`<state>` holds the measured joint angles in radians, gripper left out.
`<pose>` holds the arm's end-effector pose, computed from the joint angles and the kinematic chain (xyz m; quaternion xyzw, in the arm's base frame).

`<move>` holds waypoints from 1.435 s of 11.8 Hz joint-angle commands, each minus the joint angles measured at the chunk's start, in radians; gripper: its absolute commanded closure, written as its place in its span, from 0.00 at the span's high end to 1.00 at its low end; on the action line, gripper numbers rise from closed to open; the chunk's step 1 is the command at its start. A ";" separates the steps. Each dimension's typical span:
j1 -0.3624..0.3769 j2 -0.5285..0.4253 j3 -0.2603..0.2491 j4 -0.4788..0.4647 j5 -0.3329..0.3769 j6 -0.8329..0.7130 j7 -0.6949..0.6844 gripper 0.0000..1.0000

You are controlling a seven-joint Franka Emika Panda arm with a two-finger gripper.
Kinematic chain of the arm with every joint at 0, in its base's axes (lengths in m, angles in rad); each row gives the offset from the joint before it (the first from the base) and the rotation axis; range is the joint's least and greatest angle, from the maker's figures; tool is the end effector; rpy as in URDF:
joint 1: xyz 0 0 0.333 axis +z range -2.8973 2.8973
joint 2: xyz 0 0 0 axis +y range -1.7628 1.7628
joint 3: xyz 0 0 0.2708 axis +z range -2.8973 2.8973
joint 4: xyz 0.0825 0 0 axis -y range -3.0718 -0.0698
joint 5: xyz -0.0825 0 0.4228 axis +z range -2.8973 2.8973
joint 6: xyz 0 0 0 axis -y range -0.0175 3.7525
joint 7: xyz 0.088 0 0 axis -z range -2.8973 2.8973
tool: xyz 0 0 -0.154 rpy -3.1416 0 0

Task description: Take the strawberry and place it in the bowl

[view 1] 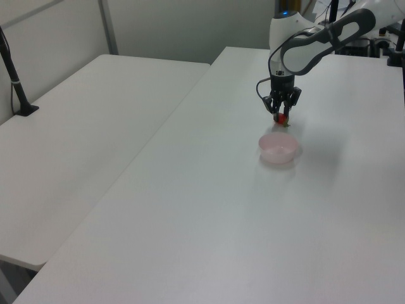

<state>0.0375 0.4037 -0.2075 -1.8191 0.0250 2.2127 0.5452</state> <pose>0.6468 -0.1086 0.2091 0.9365 -0.3493 0.0051 0.0301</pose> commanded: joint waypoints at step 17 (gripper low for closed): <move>0.007 0.003 -0.007 0.000 0.027 -0.034 -0.047 0.50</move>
<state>0.0375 0.4108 -0.2076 -1.8197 0.0251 2.1975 0.5277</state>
